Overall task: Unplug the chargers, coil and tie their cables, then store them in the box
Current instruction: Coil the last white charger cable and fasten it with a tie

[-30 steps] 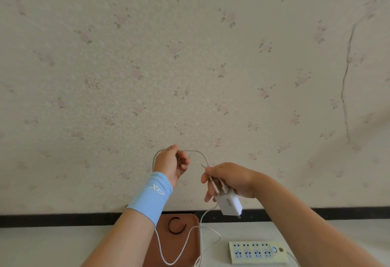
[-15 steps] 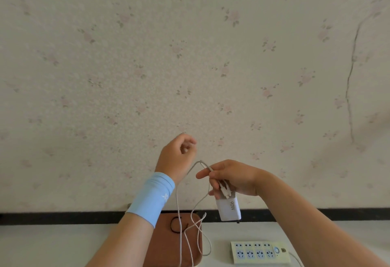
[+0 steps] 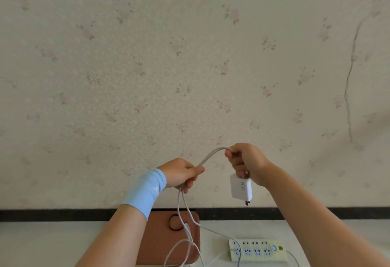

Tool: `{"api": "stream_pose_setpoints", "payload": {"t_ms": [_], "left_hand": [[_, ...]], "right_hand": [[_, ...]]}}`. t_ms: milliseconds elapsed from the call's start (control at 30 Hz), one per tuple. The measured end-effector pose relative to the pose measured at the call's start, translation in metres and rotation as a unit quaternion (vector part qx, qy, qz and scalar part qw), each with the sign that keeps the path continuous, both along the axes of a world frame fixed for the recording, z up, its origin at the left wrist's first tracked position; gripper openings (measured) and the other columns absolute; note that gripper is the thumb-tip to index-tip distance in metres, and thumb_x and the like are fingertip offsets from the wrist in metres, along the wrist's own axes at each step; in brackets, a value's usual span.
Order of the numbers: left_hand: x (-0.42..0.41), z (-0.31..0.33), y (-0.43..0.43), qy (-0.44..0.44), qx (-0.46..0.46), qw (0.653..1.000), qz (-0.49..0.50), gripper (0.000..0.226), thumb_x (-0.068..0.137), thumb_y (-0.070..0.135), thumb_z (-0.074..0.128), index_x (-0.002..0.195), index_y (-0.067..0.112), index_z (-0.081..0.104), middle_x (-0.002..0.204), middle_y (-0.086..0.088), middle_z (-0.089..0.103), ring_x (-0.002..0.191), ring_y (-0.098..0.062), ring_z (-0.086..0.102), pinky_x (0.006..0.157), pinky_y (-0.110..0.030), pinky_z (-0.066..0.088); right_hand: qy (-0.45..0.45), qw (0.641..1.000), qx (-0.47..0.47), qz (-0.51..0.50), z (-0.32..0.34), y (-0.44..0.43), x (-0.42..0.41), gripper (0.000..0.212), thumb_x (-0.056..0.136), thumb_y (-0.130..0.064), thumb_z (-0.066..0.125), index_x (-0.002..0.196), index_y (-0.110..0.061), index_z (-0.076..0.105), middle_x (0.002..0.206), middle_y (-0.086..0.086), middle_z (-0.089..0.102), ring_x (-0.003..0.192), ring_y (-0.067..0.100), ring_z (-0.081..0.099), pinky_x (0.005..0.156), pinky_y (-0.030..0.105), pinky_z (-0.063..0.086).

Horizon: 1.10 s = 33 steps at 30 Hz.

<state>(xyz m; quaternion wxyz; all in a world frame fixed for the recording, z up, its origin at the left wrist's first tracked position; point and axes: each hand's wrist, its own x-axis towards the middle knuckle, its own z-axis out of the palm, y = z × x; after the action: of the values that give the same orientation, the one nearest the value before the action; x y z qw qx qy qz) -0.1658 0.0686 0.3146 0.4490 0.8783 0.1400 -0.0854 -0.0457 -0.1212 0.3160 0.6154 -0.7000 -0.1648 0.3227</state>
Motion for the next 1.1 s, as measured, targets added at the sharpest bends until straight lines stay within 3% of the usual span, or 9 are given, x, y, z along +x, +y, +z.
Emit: {"api": "stream_pose_setpoints", "payload": {"t_ms": [133,267,367,467,600,733,900,1000,1100], "left_hand": [[-0.001,0.006,0.009,-0.045,-0.161,0.983,0.078,0.033,0.101,0.037,0.051,0.076,0.016,0.053,0.054,0.006,0.038,0.045,-0.010,0.038,0.058,-0.030,0.055],[0.008,0.005,0.004,-0.116,-0.368,0.908,0.164,0.032,0.104,0.036,0.043,0.085,0.014,0.057,0.055,0.008,0.026,0.041,-0.005,0.020,0.036,-0.017,0.021],[0.013,0.006,-0.002,-0.125,-0.473,0.856,0.167,0.032,0.103,0.036,0.045,0.081,0.015,0.055,0.053,0.008,0.025,0.037,-0.004,0.019,0.032,-0.016,0.015],[0.013,0.008,-0.007,-0.139,-0.576,0.790,0.154,0.034,0.101,0.034,0.045,0.075,0.014,0.054,0.050,0.008,0.024,0.035,-0.004,0.021,0.030,-0.016,0.015],[0.017,0.006,-0.015,-0.159,-0.654,0.713,0.197,0.037,0.101,0.032,0.047,0.070,0.013,0.053,0.045,0.009,0.025,0.032,-0.004,0.022,0.028,-0.016,0.015],[0.019,0.007,-0.015,-0.189,-0.465,0.827,0.252,0.038,0.102,0.029,0.048,0.068,0.011,0.053,0.043,0.009,0.023,0.032,-0.004,0.019,0.032,-0.016,0.013],[0.012,0.009,-0.003,-0.292,-0.100,0.907,0.288,0.035,0.090,0.020,0.055,0.058,0.007,0.060,0.040,0.007,0.032,0.040,-0.013,0.027,0.041,-0.022,0.024],[0.006,0.007,0.006,-0.348,0.133,0.904,0.210,0.039,0.088,0.020,0.060,0.053,0.003,0.055,0.043,0.004,0.036,0.044,-0.008,0.031,0.046,-0.018,0.029],[0.006,0.004,0.017,-0.383,0.188,0.878,0.218,0.043,0.091,0.024,0.063,0.054,0.005,0.049,0.047,0.002,0.035,0.047,-0.009,0.030,0.048,-0.018,0.029]], "right_hand": [[-0.041,0.995,-0.089,-0.035,-0.006,-0.004,0.002,0.029,0.086,-0.013,0.039,0.058,-0.018,0.044,0.054,-0.002,0.031,0.046,0.014,0.020,0.051,0.026,0.021],[-0.053,0.986,-0.148,0.057,-0.010,0.000,-0.007,0.033,0.089,-0.023,0.049,0.057,-0.019,0.047,0.054,-0.002,0.034,0.045,0.015,0.025,0.050,0.024,0.026],[-0.062,0.978,-0.139,0.141,-0.008,0.008,-0.018,0.039,0.087,-0.047,0.066,0.089,-0.008,0.072,0.060,-0.002,0.031,0.050,0.014,0.024,0.052,0.029,0.024],[-0.110,0.963,-0.143,0.200,-0.008,0.017,-0.029,0.059,0.081,-0.053,0.077,0.125,-0.014,0.069,0.055,-0.006,0.035,0.049,0.014,0.030,0.051,0.029,0.031],[-0.136,0.934,-0.170,0.282,-0.003,0.025,-0.048,0.034,0.087,-0.045,0.075,0.082,-0.011,0.073,0.052,-0.002,0.031,0.046,0.017,0.030,0.050,0.027,0.033],[-0.105,0.907,-0.206,0.352,0.000,0.024,-0.053,0.021,0.092,-0.038,0.071,0.080,-0.022,0.077,0.057,0.000,0.033,0.052,0.016,0.028,0.053,0.028,0.032],[-0.152,0.859,-0.309,0.378,0.009,0.022,-0.044,0.019,0.089,-0.037,0.074,0.086,-0.018,0.072,0.056,-0.005,0.038,0.048,0.013,0.030,0.050,0.026,0.031],[-0.142,0.815,-0.372,0.421,0.004,0.020,-0.044,0.026,0.093,-0.044,0.065,0.083,-0.022,0.074,0.060,-0.003,0.032,0.051,0.017,0.025,0.052,0.028,0.028],[-0.116,0.855,-0.310,0.398,0.000,0.016,-0.040,0.025,0.098,-0.035,0.060,0.081,-0.021,0.071,0.058,-0.004,0.034,0.050,0.015,0.026,0.053,0.027,0.028]]}}
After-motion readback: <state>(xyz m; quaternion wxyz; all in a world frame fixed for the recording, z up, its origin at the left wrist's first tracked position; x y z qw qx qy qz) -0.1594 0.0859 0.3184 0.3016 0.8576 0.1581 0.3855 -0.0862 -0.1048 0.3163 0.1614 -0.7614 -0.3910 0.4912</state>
